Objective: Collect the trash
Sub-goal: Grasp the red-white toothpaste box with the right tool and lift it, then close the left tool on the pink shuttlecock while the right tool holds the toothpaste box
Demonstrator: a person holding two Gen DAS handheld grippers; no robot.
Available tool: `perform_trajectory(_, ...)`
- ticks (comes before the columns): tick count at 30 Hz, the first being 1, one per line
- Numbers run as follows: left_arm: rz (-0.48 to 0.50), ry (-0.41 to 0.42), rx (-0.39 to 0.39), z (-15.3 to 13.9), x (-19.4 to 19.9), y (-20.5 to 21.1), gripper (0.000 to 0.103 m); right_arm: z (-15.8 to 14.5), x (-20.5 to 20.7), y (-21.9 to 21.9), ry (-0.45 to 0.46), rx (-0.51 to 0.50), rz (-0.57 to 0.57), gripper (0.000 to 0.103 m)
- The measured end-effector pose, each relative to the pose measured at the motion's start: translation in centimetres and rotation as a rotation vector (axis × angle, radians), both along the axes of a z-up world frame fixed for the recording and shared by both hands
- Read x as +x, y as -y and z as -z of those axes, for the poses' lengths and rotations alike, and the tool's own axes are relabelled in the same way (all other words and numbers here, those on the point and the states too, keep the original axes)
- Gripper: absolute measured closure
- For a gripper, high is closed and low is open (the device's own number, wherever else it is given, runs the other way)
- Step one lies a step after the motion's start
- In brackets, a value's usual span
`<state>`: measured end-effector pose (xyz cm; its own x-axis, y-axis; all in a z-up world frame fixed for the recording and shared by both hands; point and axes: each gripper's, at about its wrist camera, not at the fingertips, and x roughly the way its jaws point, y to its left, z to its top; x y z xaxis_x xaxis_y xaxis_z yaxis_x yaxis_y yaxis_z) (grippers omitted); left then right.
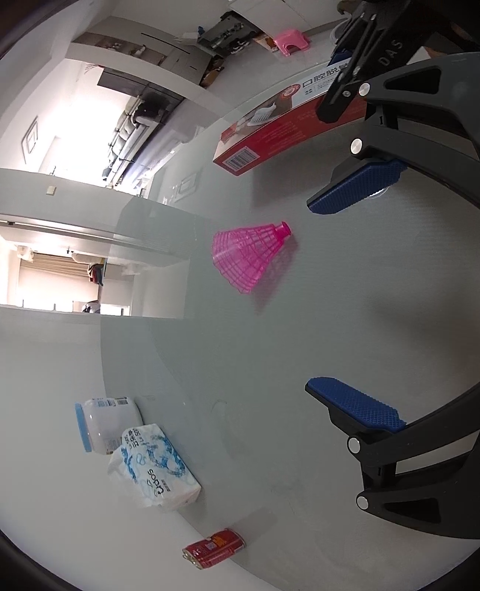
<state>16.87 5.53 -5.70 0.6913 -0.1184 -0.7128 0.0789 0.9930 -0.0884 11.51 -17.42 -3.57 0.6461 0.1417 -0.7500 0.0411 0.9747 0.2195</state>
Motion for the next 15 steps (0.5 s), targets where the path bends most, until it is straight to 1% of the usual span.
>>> perform_trajectory(6, -0.008, -0.025, 0.007, 0.7, 2.5, 3.2, 0.015, -0.5, -1.6, 2.6, 0.032, 0.032, 0.016, 0.051)
perform_trajectory(9, -0.016, -0.050, 0.015, 1.5, 4.1, 4.6, 0.015, -0.8, -2.2, 3.5, 0.046, 0.017, 0.027, 0.051)
perform_trajectory(15, -0.060, -0.080, 0.036, 2.8, 6.7, 5.4, 0.015, -0.4, -2.6, 4.9, 0.049, 0.068, 0.029, 0.051)
